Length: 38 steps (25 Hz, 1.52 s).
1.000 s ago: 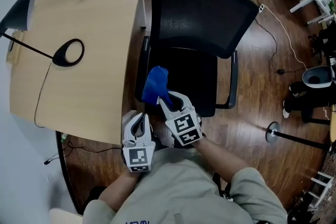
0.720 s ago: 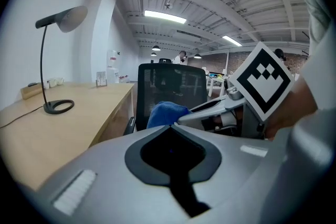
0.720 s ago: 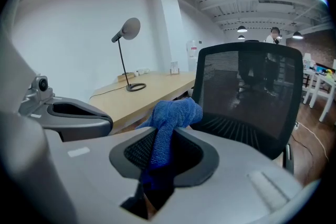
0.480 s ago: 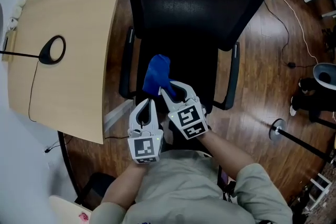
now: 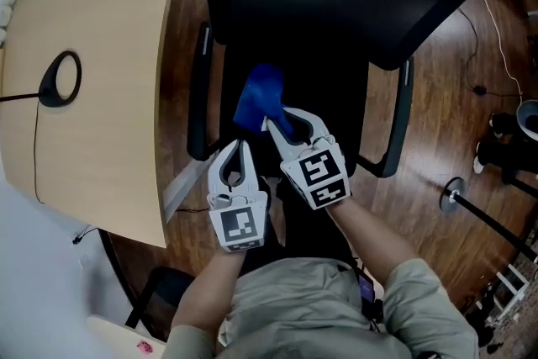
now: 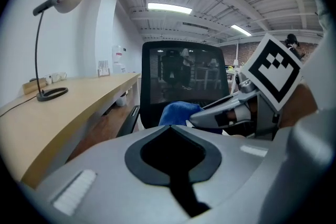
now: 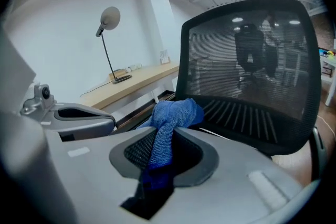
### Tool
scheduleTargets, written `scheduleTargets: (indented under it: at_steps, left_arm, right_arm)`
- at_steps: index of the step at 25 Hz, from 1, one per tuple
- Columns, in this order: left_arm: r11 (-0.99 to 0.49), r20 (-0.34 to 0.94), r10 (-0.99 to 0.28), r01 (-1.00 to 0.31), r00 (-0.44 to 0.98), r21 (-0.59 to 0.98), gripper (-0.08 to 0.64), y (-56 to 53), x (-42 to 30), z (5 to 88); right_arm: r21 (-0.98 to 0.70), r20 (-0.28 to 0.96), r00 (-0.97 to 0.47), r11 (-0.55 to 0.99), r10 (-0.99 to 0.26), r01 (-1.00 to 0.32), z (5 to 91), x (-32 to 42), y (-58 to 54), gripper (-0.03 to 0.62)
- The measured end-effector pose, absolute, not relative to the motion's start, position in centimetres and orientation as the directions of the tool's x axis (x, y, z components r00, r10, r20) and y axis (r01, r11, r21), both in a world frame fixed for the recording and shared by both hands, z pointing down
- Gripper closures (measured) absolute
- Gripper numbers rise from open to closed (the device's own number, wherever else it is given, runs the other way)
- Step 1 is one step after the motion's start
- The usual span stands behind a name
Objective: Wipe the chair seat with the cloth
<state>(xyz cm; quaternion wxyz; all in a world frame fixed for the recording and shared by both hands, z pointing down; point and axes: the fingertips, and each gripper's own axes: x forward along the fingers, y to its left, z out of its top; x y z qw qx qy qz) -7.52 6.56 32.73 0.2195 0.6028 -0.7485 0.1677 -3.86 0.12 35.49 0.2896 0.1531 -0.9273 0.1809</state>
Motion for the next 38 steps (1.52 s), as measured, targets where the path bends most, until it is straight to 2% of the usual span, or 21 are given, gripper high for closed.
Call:
scheduleTargets:
  at_steps: [11,27,38]
  left_arm:
    - [0.234,0.550,-0.818,-0.971,-0.170,0.049,0.555,5.4,-8.7,40.0]
    - [0.259,0.595,-0.785,-0.963,-0.169,0.069,0.555,4.8,-11.8,45.7]
    - [0.281,0.631,-0.756,-0.957,-0.174,0.072,0.555,4.1,-13.2,48.8]
  right_arm:
    - [-0.224,0.619,-0.764,0.891,-0.183,-0.395,42.9,-7.7,-2.2,0.511]
    - [-0.256,0.667,-0.741,0.913,-0.071,-0.318,51.9,-16.1,-3.6,0.511]
    - [-0.307,0.700,-0.714,0.902,-0.003,-0.304,57.5,-19.3,-4.6,0.511]
